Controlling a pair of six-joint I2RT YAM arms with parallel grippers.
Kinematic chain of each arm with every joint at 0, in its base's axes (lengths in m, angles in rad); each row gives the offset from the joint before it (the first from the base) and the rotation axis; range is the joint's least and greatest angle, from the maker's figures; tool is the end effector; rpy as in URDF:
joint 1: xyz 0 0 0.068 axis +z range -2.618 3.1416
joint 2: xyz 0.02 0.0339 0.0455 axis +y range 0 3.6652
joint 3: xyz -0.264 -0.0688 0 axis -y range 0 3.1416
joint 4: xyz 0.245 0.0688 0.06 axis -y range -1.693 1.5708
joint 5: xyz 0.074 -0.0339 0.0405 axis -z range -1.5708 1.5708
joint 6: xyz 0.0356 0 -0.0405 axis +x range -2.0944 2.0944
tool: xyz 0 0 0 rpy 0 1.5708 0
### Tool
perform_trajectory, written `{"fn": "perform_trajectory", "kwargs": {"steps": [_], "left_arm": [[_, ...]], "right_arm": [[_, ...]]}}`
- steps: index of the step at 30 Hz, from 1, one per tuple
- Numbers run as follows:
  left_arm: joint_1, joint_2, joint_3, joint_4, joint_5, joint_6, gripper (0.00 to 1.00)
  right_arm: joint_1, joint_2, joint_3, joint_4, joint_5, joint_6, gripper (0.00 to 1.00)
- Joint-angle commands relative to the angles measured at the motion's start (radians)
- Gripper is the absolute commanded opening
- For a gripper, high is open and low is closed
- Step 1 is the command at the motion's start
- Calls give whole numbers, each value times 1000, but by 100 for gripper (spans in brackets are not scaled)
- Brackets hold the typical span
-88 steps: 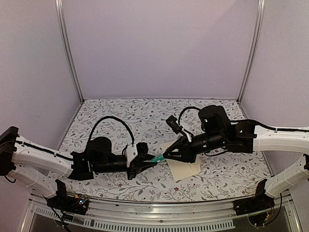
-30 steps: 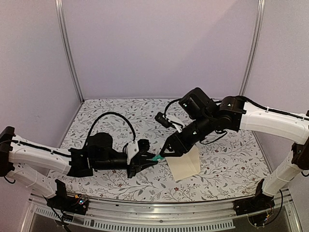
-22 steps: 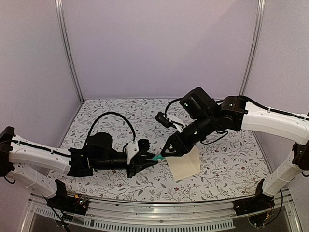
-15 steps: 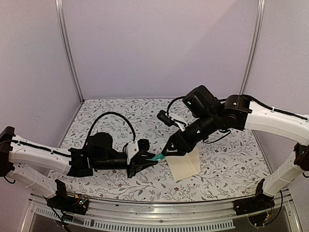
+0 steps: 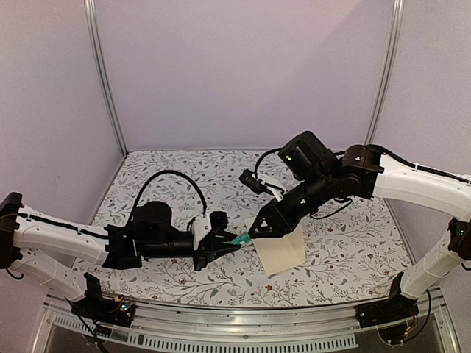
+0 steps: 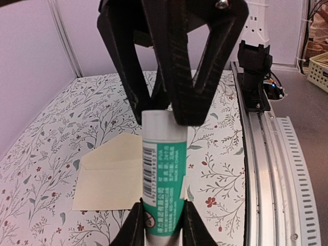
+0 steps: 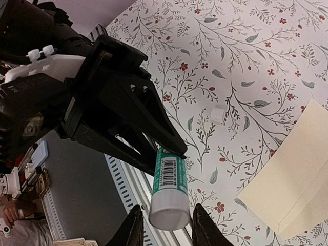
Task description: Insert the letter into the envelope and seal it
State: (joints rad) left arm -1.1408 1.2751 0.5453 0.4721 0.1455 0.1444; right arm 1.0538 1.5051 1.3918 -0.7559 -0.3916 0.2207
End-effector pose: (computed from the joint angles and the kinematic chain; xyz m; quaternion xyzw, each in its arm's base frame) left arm 0.1084 -0.2487 0.2196 0.5090 0.6058 -0.3415 0.5073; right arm 0.1473 0.2865 0.3272 -0.4338 0.8153 0.3474 0.1622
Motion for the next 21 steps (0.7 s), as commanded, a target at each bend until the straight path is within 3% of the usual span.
{"fn": "perform_trajectory", "kwargs": {"steps": [1,4,12,21], "left_arm": [[16,-13,15,9,2,-6,0],[16,-14,15,10,-2,-8,0],[16,-19,10,19,-27,-5,0],[7,-11,-1,41,-202,13,0]], "right_arm": [[6,1,-10,6,-17,-4,39],[6,12,-9,6,-18,-4,40],[6,19,-3,4,16,18,23],[3,52,-17,48,36,194,8]]}}
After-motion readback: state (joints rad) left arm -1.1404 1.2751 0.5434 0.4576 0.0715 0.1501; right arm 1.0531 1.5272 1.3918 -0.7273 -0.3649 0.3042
